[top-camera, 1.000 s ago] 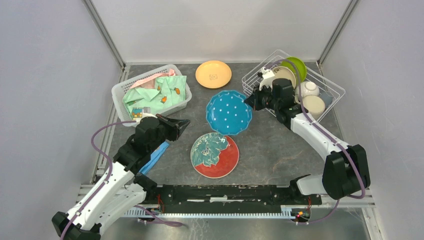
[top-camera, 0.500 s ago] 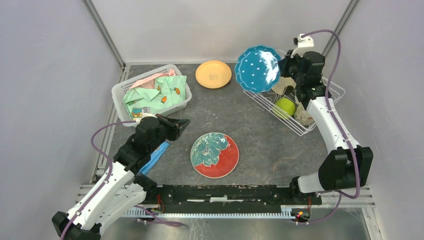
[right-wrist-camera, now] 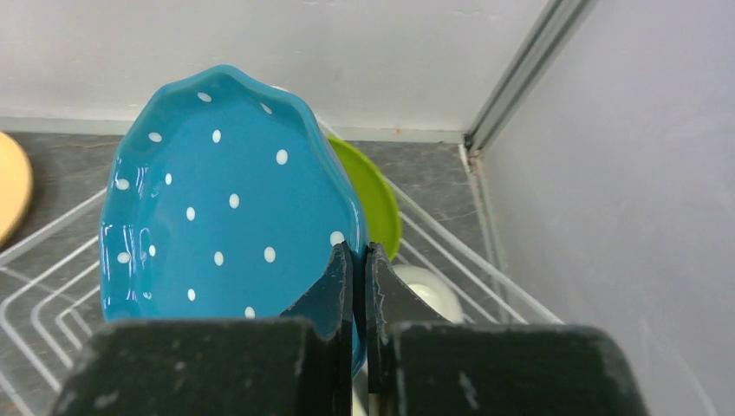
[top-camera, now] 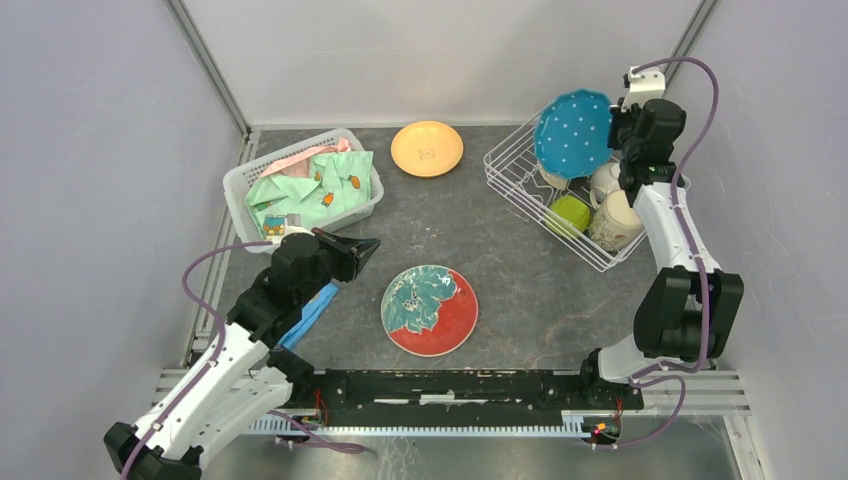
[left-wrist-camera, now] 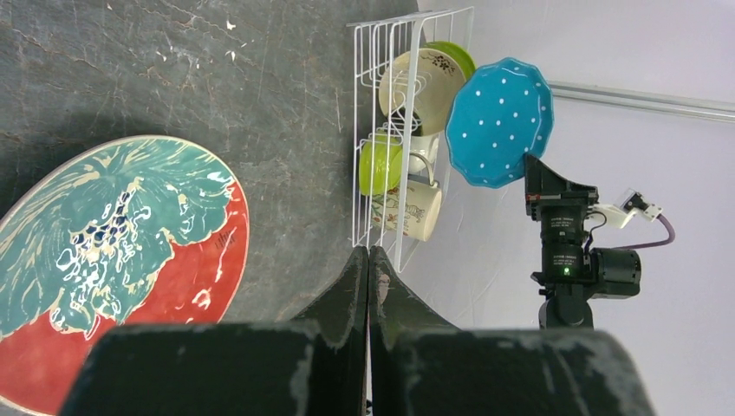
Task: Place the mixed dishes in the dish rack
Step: Insert the plate into the dish rack.
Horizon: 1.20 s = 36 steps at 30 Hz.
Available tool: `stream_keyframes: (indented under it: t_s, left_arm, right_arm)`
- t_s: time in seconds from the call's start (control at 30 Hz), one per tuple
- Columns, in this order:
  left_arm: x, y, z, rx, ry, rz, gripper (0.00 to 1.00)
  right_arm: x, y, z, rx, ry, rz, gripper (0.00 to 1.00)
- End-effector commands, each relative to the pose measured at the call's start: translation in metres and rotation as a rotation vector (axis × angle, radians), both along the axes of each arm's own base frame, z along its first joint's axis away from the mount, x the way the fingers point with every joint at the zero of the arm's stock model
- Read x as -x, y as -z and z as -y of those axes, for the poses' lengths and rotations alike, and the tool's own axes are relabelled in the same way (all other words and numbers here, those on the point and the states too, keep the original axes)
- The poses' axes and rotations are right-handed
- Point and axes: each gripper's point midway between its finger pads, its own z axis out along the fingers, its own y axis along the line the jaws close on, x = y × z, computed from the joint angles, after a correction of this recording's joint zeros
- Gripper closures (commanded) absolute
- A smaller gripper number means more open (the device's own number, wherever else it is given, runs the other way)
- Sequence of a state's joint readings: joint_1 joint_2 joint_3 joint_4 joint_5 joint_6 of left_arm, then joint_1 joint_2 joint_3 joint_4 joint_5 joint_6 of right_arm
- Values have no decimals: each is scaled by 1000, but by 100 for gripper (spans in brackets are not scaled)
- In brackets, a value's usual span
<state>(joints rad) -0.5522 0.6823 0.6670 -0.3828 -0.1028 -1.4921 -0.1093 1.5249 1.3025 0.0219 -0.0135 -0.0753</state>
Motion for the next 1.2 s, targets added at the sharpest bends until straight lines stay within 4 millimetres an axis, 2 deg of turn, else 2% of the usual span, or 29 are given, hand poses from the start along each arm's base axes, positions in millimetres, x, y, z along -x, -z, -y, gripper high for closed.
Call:
stream_keyframes:
  t_s: [0.0,0.2,0.5,0.87,1.07,1.17]
  left_arm:
    - [-4,-4,1,20,-14,4,98]
    - [-6,1,3,12,-12,-13,98]
    - [-7,5,3,5,-13,-22,98]
    - [-4,2,4,14,-6,-14,98]
    - [-3,1,5,18,5,-15,98]
    - [-3,3,6,16,7,-20,98]
  right_arm:
    - [-7,-100,8,139,-12,357,100]
    - [-14,-98,10,265,-26,415,100]
    - [-10,-90,14,381,-15,452,100]
    - [-7,-72,-9,565,-78,487,100]
    - [-11,-60,-26,642,-89,471,100]
    - [-6,-58,-31,675,-78,480,100]
